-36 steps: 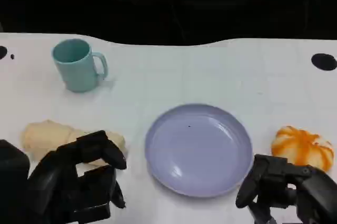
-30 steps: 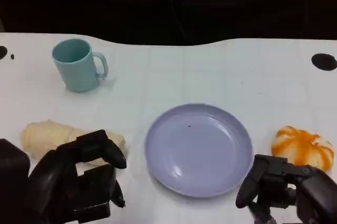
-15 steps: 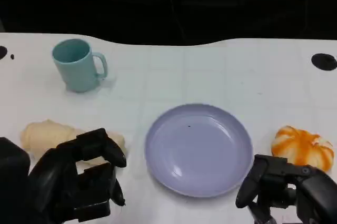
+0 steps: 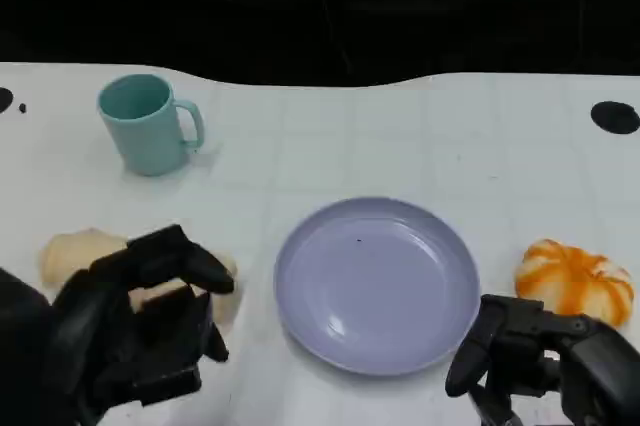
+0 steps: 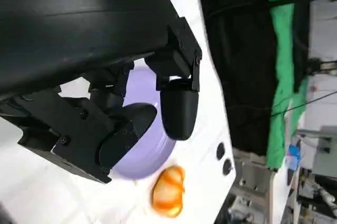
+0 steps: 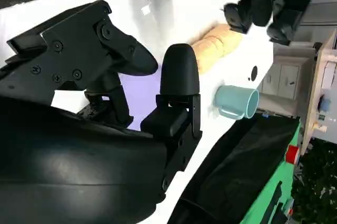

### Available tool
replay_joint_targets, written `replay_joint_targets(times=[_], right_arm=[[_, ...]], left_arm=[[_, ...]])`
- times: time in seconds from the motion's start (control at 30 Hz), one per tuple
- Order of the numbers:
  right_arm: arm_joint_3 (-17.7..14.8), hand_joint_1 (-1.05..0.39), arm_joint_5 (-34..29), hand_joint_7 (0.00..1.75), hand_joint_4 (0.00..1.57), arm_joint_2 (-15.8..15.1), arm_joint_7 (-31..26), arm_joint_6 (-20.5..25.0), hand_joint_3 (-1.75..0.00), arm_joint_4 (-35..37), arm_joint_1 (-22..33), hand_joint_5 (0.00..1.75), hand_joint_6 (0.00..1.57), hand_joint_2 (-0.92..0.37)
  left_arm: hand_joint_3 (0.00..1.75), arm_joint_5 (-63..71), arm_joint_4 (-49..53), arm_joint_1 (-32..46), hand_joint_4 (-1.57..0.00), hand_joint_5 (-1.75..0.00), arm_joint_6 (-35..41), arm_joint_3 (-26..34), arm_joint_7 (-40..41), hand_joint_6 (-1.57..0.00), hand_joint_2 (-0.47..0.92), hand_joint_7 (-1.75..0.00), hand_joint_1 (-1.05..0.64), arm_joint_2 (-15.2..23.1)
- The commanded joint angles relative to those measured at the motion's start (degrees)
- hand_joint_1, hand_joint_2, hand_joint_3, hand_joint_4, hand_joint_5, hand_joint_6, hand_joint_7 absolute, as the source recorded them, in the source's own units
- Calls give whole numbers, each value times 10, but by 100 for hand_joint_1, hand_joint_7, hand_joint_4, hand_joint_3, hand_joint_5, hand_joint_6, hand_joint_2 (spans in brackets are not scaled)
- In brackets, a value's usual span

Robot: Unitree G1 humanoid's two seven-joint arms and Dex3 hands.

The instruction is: Grasp the towel on the left side of the plate with the left hand and place it into the plate.

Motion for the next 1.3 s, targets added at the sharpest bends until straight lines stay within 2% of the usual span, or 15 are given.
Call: replay_joint_targets(times=[0.03,0.1,0.17,0.27,0.47,0.57,0.67,0.77,0.83,0.97,1.07,1.2,1.3], right_arm=[[0,-13,1,132,78,-3,-3,-6,-106,-4,-1,166,72,-56],[2,-14,0,132,78,-2,-4,-5,-106,-6,0,165,72,-56],[4,-14,-2,131,78,-2,-6,-4,-106,-7,0,165,72,-56],[7,-14,-4,131,78,-2,-8,-4,-106,-6,-1,165,72,-56],[11,-14,-4,132,79,0,-13,6,-105,-8,-8,166,72,-56],[12,-13,-3,132,78,-2,-13,3,-105,-5,-11,166,71,-57],[13,-15,-6,133,78,-4,-12,5,-105,-6,-13,166,71,-56],[12,-14,-4,133,78,-3,-13,12,-105,-7,-13,166,71,-56],[13,-14,-3,133,78,-2,-14,15,-105,-9,-12,166,71,-56],[14,-14,-4,132,78,-2,-15,18,-105,-13,-10,166,72,-56],[12,-13,-1,132,78,-2,-14,14,-105,-12,-8,166,72,-56],[8,-13,1,132,78,-3,-12,9,-105,-11,-6,166,72,-56],[7,-13,2,132,78,-3,-12,11,-106,-11,-5,165,72,-56]], left_arm=[[83,36,24,8,-53,-132,-85,-5,-1,-53,68,-89,-18,-1],[52,65,37,9,-50,-111,-123,-8,-4,-51,83,-64,-24,11],[34,91,50,10,-45,-95,-160,-11,-9,-47,90,-47,-27,23],[29,121,72,6,-33,-83,-206,-11,-21,-38,92,-35,-30,43],[13,194,102,-16,-22,-69,-249,-17,-19,-32,92,-20,-37,78],[9,255,106,-32,-16,-69,-258,-27,-17,-30,92,-13,-38,103],[4,290,97,-50,-3,-85,-242,-34,-27,-28,92,-8,-38,120],[1,329,90,-63,0,-87,-217,-45,-32,-30,90,-7,-37,134],[1,385,89,-75,-3,-80,-205,-62,-43,-31,89,-6,-39,162],[0,461,94,-102,-10,-54,-178,-92,-89,-33,88,-2,-41,210],[0,512,121,-129,-15,-46,-179,-117,-116,-34,87,-1,-43,242],[0,567,171,-167,-17,-41,-181,-153,-140,-34,86,0,-46,260],[0,612,216,-198,-22,-36,-181,-184,-141,-36,85,-1,-49,258]])
